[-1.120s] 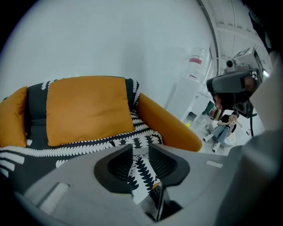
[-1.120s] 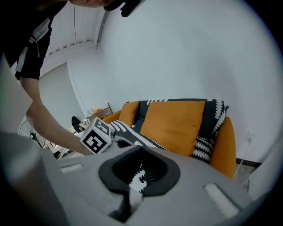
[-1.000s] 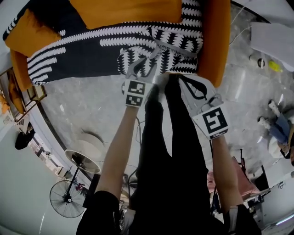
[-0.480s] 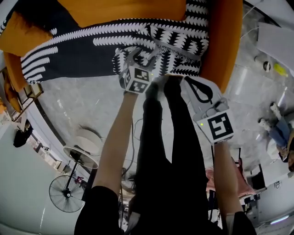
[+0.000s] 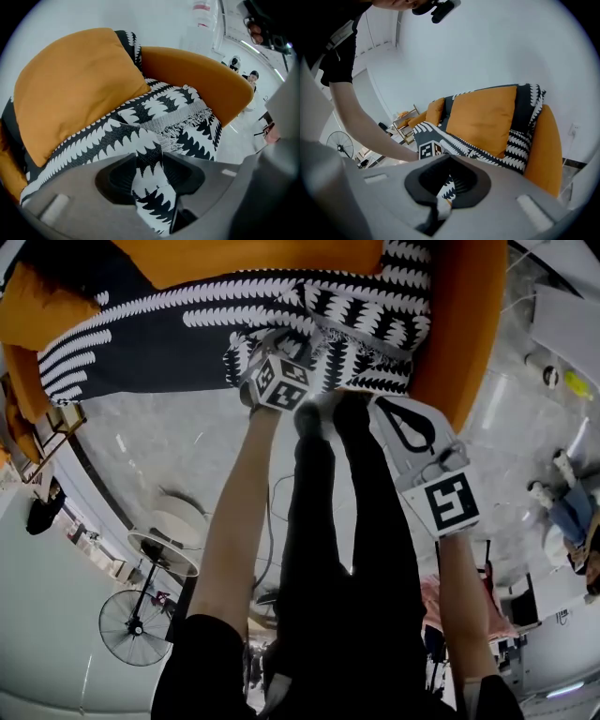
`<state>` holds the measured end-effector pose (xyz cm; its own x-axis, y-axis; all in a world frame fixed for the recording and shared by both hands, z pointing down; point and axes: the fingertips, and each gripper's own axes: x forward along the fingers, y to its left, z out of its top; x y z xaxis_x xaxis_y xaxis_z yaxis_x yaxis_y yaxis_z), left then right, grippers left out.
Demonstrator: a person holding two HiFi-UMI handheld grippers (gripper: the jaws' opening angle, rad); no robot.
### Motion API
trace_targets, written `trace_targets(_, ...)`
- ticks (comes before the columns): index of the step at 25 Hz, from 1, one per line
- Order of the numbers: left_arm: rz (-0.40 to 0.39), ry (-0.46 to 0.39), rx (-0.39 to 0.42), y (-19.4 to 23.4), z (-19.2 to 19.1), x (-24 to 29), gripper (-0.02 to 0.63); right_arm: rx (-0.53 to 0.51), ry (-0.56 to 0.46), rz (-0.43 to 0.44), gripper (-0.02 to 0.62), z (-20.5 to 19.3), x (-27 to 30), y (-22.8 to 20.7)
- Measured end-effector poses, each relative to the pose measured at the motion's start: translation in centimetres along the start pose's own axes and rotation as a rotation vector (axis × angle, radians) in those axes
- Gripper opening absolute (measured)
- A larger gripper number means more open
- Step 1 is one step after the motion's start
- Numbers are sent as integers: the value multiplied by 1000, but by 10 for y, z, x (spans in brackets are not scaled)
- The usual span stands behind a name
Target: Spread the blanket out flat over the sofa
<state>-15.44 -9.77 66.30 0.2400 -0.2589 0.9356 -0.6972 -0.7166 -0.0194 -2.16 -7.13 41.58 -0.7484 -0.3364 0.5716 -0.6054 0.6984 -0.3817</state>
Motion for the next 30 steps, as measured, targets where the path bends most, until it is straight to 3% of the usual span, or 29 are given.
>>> trace_targets(8,10,9,37,2,-3,-2,59,18,3,-8,3,-4,-2,4)
trace_targets(21,17,-131,51,-6,13,-71,23,1,-39,-74,3,12,-20,54)
trace_targets(30,-1,-285,75,-46,17,-143,21,8,-97,-202,3,3,-57,111)
